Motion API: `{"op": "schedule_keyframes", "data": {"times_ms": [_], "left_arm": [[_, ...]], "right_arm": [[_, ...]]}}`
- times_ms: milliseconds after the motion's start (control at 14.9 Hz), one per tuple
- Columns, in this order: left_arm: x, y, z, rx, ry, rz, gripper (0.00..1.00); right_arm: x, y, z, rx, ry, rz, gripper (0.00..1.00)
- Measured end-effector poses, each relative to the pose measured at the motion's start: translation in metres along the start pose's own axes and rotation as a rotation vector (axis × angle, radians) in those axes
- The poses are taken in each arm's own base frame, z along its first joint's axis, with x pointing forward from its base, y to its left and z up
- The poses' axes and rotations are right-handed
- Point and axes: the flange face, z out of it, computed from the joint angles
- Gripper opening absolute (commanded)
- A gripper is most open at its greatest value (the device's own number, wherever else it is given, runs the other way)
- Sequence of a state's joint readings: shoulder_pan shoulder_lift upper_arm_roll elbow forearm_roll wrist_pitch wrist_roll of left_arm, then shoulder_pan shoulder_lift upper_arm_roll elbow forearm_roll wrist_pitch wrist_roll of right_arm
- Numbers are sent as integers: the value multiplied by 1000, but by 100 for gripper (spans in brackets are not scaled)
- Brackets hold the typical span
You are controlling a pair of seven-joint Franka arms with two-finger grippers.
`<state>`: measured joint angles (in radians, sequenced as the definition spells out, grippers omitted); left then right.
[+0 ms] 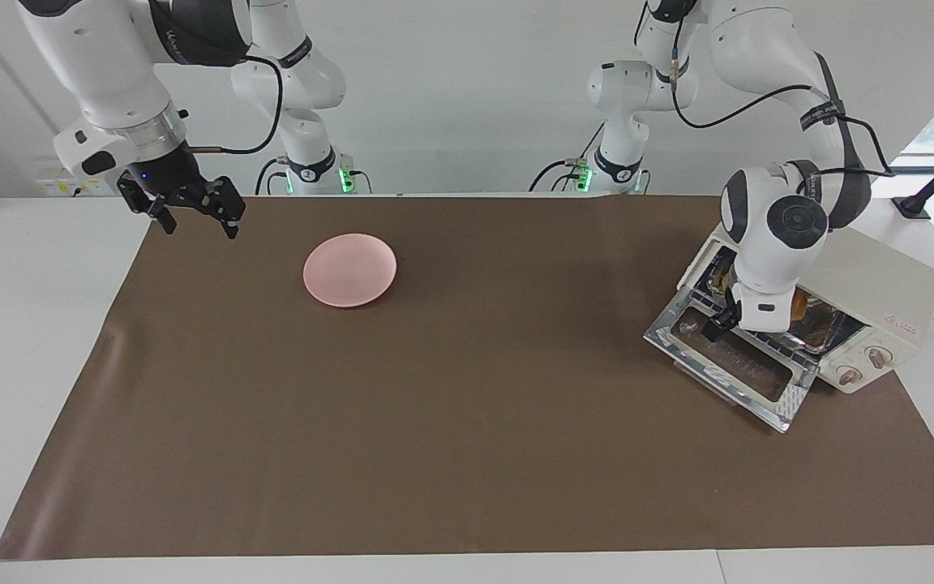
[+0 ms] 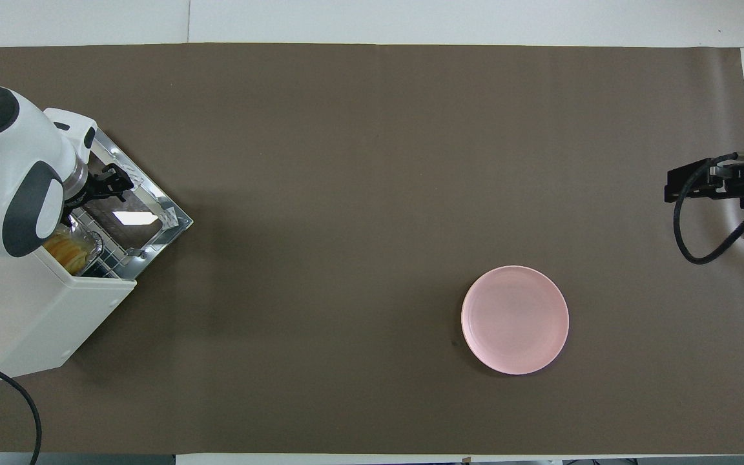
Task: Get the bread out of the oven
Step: 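Reach the left gripper into the oven and grasp the foil tray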
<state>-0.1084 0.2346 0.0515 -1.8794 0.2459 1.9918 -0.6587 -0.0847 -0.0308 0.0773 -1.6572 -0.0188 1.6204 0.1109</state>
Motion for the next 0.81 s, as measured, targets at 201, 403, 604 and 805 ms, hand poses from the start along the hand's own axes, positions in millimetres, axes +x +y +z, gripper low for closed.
{"op": "schedule_keyframes", "data": {"times_ms": [201,403,604,805], "left_arm": [[6,-9,3,-2,1,-20,59],[12,-23,12,-2,-5,-45,24],[11,-29,17,3,-14,-51,0],[9,-32,15,14,-4,-45,0]], "right_arm": [[0,0,0,0,0,0,100],[0,0,0,0,0,0,100],[0,0,0,0,0,0,100],[0,0,0,0,0,0,100]]}}
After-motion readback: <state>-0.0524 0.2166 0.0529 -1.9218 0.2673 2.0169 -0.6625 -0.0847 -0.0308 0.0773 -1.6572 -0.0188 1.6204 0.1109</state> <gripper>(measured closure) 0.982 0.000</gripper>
